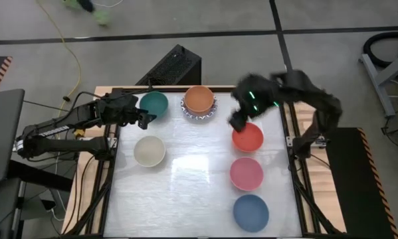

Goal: Nest bowls inside each other by size order
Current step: Stack the blue bowl on top of the brown bowl

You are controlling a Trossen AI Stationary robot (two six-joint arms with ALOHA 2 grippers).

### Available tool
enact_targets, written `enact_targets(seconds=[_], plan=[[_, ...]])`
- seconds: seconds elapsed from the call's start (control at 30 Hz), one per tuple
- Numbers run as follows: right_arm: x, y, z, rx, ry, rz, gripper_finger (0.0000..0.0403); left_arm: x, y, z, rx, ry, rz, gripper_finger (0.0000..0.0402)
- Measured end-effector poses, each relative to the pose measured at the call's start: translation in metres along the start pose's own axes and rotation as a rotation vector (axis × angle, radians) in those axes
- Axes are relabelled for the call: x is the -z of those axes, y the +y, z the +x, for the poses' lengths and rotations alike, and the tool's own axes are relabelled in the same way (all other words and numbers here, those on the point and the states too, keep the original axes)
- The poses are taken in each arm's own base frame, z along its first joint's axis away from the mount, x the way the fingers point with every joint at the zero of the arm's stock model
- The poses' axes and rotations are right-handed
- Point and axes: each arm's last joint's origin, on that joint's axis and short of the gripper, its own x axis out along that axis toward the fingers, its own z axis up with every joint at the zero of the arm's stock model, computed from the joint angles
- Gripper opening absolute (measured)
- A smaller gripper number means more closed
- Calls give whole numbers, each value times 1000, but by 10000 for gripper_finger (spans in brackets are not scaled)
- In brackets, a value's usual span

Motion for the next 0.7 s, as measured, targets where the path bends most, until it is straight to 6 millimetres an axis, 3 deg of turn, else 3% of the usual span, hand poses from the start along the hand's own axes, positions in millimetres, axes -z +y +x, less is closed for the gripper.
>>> enact_targets(seconds=[0.23,0.47,0.7], plan=[[79,37,-7,22,63,174,204,0,0,0,3,2,-10,297],[154,57,25,168,221,373,204,1,-1,0,26,21,-30,297],[222,63,40,329,413,622,204,1,-2,0,57,47,-29,297]])
